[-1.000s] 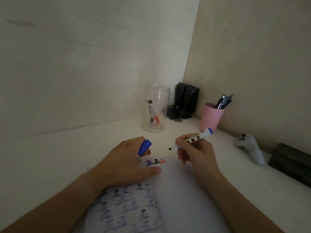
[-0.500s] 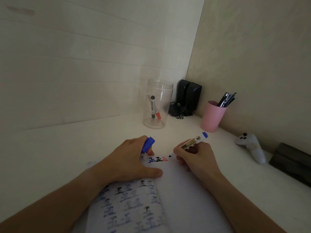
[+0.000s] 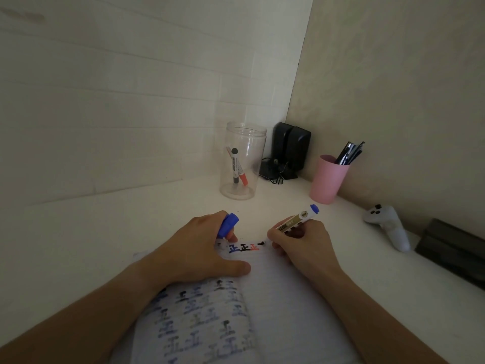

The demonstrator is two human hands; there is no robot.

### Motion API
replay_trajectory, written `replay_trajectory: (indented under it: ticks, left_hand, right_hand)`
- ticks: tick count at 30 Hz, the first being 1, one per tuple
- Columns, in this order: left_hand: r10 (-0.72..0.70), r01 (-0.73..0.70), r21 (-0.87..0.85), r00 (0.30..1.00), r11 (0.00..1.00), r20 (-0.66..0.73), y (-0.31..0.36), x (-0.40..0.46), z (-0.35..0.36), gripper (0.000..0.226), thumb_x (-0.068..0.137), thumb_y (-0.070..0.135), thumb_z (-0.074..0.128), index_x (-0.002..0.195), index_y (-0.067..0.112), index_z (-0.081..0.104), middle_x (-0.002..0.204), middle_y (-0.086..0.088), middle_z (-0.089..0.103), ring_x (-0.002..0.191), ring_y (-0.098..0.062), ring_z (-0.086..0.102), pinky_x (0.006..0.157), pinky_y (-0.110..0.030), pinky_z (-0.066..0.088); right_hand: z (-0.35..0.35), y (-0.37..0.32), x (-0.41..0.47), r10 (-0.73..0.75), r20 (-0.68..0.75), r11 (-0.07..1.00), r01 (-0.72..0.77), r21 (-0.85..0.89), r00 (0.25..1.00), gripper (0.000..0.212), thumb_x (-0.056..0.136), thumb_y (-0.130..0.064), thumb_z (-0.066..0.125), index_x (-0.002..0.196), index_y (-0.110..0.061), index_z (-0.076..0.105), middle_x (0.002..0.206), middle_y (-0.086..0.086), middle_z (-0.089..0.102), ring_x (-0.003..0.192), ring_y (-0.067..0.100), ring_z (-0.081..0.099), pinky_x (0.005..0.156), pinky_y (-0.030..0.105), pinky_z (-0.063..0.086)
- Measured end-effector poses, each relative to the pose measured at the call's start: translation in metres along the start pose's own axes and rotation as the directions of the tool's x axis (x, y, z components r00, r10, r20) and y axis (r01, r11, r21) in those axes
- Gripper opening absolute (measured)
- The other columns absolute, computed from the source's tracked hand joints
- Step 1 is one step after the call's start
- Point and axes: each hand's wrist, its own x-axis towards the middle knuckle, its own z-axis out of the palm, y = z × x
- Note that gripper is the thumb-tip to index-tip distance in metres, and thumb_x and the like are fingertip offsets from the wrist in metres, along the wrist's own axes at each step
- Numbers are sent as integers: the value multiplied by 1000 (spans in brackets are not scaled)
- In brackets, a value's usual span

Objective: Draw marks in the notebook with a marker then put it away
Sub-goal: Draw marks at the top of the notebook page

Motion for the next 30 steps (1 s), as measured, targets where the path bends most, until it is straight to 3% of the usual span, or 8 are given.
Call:
replay_trajectory:
  ticks: [5, 14, 25, 30]
  left_hand:
    - [-1, 1, 6, 1000, 1000, 2, 1, 1, 0, 58, 64, 61, 82, 104, 28, 56, 103, 20, 62, 93, -2, 59, 75, -17, 45]
    - [5, -5, 10, 1000, 1000, -4, 0, 1, 0, 57, 63, 61, 83, 102, 29, 56, 101, 22, 61, 92, 0, 59, 76, -18, 46]
    - [10, -10, 18, 1000, 1000, -3, -2, 1, 1, 58, 62, 63, 82, 102, 28, 56, 102, 21, 63, 91, 1, 59, 74, -16, 44]
    - [15, -15, 16, 1000, 1000, -4, -2, 1, 1, 58, 62, 62, 82, 101, 29, 56, 100, 22, 63, 91, 0, 60, 76, -20, 47]
  right_hand:
    - [0, 0, 0, 4, 34, 1000, -4, 2, 999, 9, 80, -21, 77, 75, -13, 76, 66, 7, 77, 53, 10, 67, 57, 26, 53]
    - [-2, -3, -1, 1, 26, 1000, -2, 10, 1000, 9, 75, -20, 74, 72, -12, 74, 67, 12, 75, 55, 14, 64, 58, 31, 53]
    - [-2, -2, -2, -20, 53, 1000, 19, 11, 998, 8, 78, -21, 74, 74, -14, 75, 65, 5, 76, 56, 10, 68, 60, 27, 55]
    - [-3, -4, -2, -23, 73, 1000, 24, -15, 997, 8, 77, -21, 75, 73, -14, 76, 68, 9, 76, 59, 14, 70, 66, 33, 62]
